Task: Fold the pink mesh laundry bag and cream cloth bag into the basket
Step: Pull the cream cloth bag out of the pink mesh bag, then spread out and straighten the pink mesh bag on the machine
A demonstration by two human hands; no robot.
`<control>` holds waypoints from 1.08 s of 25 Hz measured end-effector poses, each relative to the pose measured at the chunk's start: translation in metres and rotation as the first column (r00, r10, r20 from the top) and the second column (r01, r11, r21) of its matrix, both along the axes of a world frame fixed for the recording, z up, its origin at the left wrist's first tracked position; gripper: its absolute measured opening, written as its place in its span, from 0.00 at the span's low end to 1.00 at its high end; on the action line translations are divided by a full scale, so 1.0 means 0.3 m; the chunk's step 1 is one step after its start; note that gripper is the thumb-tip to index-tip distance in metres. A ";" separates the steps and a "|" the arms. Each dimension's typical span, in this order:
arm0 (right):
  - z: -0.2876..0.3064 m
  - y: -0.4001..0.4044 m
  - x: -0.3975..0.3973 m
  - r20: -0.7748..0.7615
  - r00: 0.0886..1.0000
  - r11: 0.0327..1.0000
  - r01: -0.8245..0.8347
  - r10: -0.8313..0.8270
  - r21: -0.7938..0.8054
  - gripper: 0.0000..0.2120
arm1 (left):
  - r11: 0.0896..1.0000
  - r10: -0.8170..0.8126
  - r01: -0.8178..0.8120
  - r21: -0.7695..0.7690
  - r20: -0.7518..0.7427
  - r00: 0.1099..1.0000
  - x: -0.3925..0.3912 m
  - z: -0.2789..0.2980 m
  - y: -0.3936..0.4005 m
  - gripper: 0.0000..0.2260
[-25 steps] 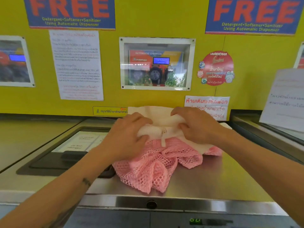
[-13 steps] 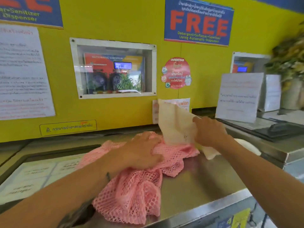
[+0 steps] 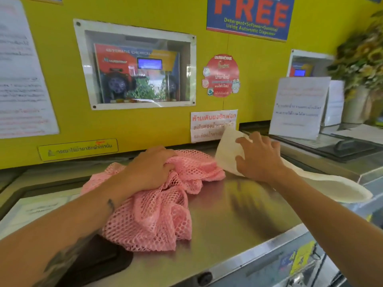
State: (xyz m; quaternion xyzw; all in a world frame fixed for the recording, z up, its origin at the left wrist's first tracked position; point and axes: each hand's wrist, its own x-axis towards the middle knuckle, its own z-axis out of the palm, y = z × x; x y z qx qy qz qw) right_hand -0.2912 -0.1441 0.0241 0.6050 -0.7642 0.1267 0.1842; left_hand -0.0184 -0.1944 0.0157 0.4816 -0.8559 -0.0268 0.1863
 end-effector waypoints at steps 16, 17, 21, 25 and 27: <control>-0.002 -0.055 0.389 0.462 0.616 0.733 -0.670 0.638 -0.117 0.15 | 0.999 -0.048 0.047 -0.011 -0.201 0.978 0.164 0.040 0.124 0.19; 0.040 -0.051 0.363 0.449 0.600 0.725 -0.664 0.662 -0.183 0.14 | 0.997 -0.073 0.062 -0.054 -0.240 0.968 0.163 0.047 0.127 0.20; 0.202 -0.042 0.184 0.115 0.856 0.830 -0.442 0.503 -0.340 0.23 | 0.990 -0.109 0.075 -0.124 -0.301 0.947 0.109 0.088 0.126 0.18; 0.064 -0.036 -0.003 -0.045 0.997 0.997 -0.055 0.057 0.051 0.27 | 0.999 -0.033 0.035 0.009 -0.137 0.990 0.056 0.028 0.093 0.15; -0.036 -0.026 -0.055 0.053 0.998 0.955 0.014 -0.031 0.298 0.28 | 0.998 -0.038 0.039 0.054 -0.016 0.999 0.047 -0.010 0.090 0.16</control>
